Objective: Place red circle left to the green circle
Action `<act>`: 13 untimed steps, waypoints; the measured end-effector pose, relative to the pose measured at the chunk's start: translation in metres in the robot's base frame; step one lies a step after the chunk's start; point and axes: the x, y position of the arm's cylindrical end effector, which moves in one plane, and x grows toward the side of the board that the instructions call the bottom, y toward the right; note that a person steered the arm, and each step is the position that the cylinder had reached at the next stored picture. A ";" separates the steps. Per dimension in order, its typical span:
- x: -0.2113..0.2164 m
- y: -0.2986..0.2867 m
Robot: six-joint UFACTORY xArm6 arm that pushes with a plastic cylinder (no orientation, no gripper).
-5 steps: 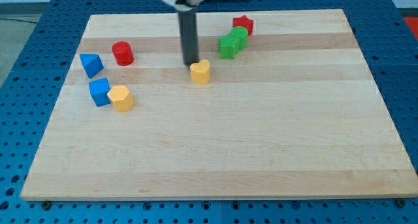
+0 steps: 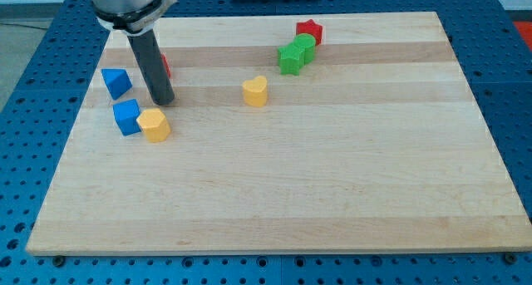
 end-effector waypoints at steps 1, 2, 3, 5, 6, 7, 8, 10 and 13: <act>0.000 -0.015; 0.001 -0.031; 0.006 -0.054; 0.009 -0.123; -0.003 -0.124; -0.052 -0.118; -0.078 -0.093; -0.068 -0.004; -0.031 0.008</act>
